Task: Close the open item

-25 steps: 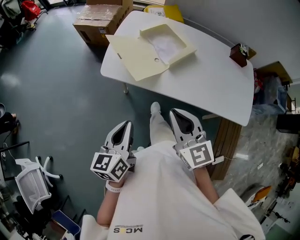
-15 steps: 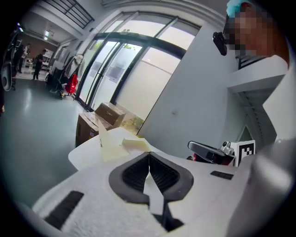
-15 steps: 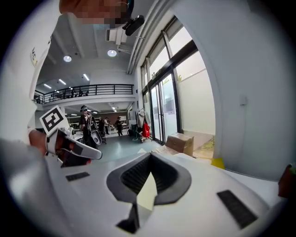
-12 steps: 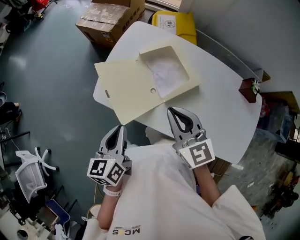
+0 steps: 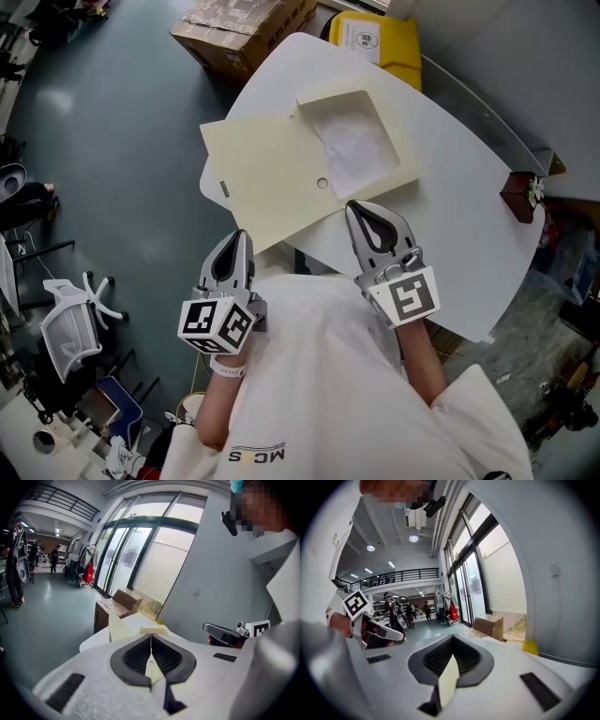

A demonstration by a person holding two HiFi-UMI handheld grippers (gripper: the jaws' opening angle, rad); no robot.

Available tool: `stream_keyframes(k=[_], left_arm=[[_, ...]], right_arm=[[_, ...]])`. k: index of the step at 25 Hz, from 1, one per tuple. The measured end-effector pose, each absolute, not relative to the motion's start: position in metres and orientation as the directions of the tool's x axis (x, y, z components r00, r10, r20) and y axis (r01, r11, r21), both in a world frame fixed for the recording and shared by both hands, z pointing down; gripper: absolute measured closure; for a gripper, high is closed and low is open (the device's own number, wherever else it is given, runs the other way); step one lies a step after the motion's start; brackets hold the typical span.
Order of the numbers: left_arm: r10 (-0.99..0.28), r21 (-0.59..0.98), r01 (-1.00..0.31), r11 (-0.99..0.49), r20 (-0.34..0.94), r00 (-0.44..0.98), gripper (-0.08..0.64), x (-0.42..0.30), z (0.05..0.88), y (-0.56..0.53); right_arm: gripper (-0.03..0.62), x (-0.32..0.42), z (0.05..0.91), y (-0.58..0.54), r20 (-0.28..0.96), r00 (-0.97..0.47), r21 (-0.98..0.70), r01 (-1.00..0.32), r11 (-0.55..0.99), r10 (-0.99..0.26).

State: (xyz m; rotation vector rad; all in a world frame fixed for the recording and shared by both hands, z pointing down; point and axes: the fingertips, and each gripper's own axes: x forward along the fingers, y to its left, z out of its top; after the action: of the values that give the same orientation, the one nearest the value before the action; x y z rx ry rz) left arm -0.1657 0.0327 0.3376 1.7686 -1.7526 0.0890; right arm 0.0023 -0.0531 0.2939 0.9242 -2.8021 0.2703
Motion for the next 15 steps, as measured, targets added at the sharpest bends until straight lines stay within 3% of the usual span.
stream_keyframes(k=[15], left_arm=[[-0.833,0.335,-0.920,0.205,0.552,0.015,0.523,-0.202,0.373,0.025]], right_arm=[[0.577,-0.039,0.324,-0.043,0.308,-0.830,-0.160,-0.528,0.834,-0.466]])
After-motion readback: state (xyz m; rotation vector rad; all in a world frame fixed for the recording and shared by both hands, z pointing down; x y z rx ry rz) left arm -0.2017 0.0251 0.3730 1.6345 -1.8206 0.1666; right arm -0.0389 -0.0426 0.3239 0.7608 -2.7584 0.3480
